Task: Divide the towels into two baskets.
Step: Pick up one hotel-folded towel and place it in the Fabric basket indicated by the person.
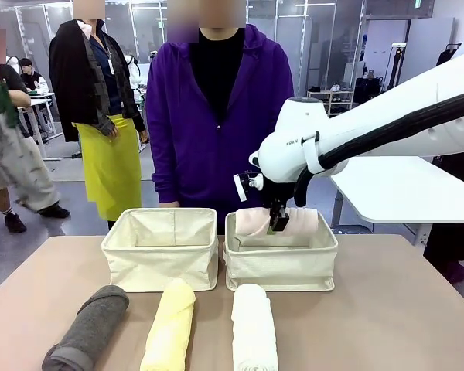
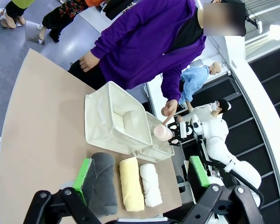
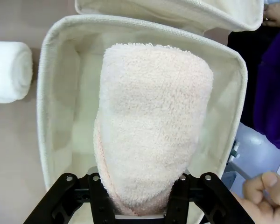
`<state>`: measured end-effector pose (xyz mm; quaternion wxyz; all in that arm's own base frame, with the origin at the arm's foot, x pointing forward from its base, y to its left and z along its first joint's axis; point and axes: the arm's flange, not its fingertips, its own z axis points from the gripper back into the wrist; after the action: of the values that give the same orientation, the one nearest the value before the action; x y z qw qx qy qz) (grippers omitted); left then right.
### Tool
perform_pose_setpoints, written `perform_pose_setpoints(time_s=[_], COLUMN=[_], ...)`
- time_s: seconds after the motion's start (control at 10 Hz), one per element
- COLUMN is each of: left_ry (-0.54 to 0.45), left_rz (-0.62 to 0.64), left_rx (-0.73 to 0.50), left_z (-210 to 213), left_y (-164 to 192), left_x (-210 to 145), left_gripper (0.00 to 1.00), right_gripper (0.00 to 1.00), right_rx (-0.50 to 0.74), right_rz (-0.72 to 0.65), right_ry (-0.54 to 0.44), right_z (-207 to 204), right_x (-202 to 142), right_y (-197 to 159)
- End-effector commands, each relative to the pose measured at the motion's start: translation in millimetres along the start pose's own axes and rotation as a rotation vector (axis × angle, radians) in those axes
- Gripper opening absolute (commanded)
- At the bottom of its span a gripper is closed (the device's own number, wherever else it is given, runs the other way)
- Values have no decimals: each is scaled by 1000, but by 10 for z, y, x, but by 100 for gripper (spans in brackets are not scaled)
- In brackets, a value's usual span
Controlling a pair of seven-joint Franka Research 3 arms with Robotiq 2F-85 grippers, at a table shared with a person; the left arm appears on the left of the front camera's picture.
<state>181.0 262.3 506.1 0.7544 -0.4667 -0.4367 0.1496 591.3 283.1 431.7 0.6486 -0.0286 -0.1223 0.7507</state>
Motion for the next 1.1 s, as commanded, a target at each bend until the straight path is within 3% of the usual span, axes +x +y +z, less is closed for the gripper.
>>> perform_pose_setpoints(time_s=[0.0, 0.4, 0.6, 0.7, 0.8, 1.0], left_ry=[-3, -3, -3, -3, -3, -3], left_rz=[-12, -12, -12, -12, -12, -12], left_rx=[-9, -9, -9, -9, -9, -9], left_z=[14, 14, 14, 14, 14, 14], left_y=[1, 1, 1, 1, 1, 1], left_x=[8, 8, 8, 8, 8, 8], left_gripper=[100, 100, 100, 100, 100, 100], right_gripper=[36, 36, 62, 82, 96, 100], right_rx=[-14, 14, 22, 26, 26, 26], right_rz=[39, 5, 9, 9, 7, 9], right_ry=[3, 27, 21, 24, 25, 27], right_z=[-96, -317, -338, -337, -338, -342], right_x=[25, -18, -6, -6, -5, 8], right_y=[-69, -157, -144, -142, -135, -119])
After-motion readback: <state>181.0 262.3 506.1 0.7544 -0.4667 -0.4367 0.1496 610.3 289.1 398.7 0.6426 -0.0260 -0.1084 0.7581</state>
